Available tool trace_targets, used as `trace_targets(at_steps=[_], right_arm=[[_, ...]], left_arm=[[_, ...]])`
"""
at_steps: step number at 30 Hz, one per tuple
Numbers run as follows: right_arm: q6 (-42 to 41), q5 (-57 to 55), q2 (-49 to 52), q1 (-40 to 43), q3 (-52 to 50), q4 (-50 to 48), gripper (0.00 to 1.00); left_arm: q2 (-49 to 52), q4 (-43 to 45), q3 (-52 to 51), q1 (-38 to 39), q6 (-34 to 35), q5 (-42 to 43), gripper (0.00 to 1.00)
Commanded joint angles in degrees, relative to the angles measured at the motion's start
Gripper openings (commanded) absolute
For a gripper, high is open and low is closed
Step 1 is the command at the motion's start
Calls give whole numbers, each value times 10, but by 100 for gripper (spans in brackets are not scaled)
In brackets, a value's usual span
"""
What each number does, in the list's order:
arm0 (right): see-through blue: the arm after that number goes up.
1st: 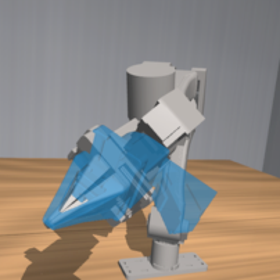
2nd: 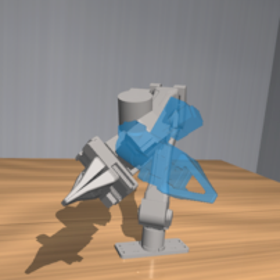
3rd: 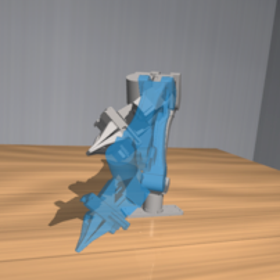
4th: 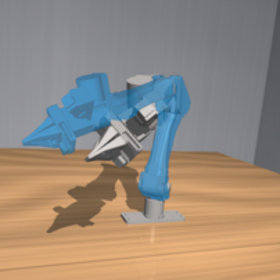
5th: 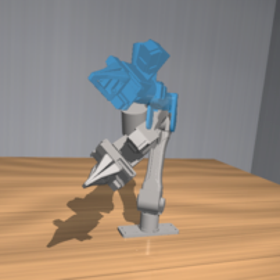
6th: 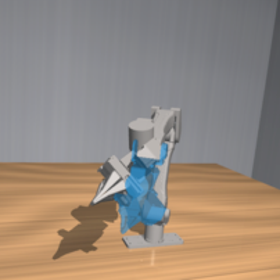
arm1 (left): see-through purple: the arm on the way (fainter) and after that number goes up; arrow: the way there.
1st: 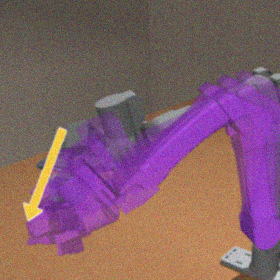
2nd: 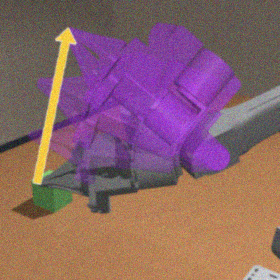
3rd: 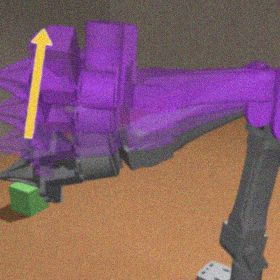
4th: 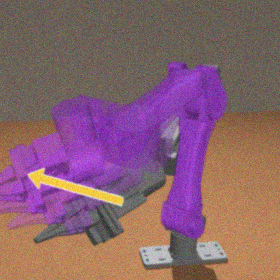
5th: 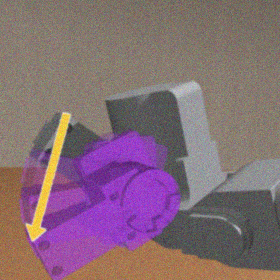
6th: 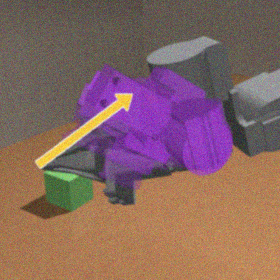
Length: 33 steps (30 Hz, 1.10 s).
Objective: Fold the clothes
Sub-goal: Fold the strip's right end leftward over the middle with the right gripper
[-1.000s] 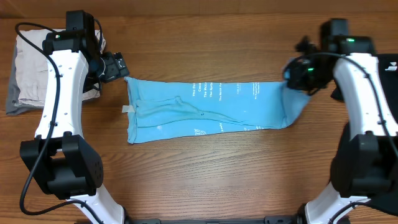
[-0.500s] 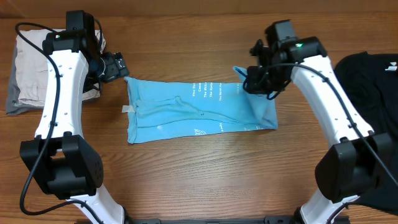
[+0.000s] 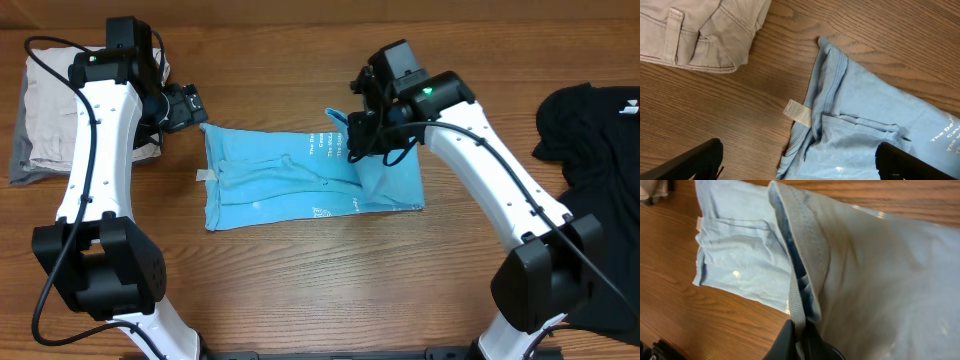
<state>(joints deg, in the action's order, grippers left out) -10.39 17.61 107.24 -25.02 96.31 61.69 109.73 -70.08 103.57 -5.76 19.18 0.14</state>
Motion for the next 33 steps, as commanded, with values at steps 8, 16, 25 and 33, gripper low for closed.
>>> trace_targets(at_steps=[8, 16, 25, 33], right_arm=[[-4, 5, 40, -50, -23, -36, 4], [-21, 5, 66, -70, -23, -72, 4], [-21, 5, 88, -80, -23, -83, 4], [-87, 62, 88, -84, -23, -118, 28]], left_arm=[[-3, 0, -4, -2, 2, -8, 100], [-3, 0, -4, -2, 2, -8, 100], [-3, 0, -4, -2, 2, -8, 100], [-3, 0, -4, -2, 2, -8, 100]])
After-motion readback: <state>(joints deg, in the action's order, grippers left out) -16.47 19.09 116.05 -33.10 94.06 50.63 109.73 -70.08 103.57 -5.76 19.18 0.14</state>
